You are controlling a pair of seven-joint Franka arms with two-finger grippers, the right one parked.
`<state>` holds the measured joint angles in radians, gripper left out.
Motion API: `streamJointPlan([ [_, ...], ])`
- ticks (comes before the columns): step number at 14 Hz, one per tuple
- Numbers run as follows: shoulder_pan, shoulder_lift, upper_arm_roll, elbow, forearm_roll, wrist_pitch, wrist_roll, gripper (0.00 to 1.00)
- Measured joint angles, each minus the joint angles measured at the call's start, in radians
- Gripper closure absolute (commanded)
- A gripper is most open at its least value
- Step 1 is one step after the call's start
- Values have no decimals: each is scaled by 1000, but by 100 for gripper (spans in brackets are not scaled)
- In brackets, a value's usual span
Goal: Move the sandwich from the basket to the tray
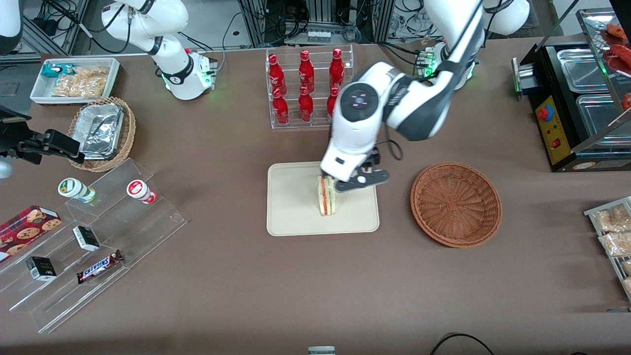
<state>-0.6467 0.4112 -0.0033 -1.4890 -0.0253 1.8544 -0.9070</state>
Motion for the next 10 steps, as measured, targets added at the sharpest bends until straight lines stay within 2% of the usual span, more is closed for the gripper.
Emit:
streamJointPlan([
  [2, 60, -7, 5, -4, 1, -58, 28, 0],
  [6, 244, -33, 10, -20, 1, -187, 294, 0],
  [10, 390, -169, 11, -147, 3, -207, 550, 0],
])
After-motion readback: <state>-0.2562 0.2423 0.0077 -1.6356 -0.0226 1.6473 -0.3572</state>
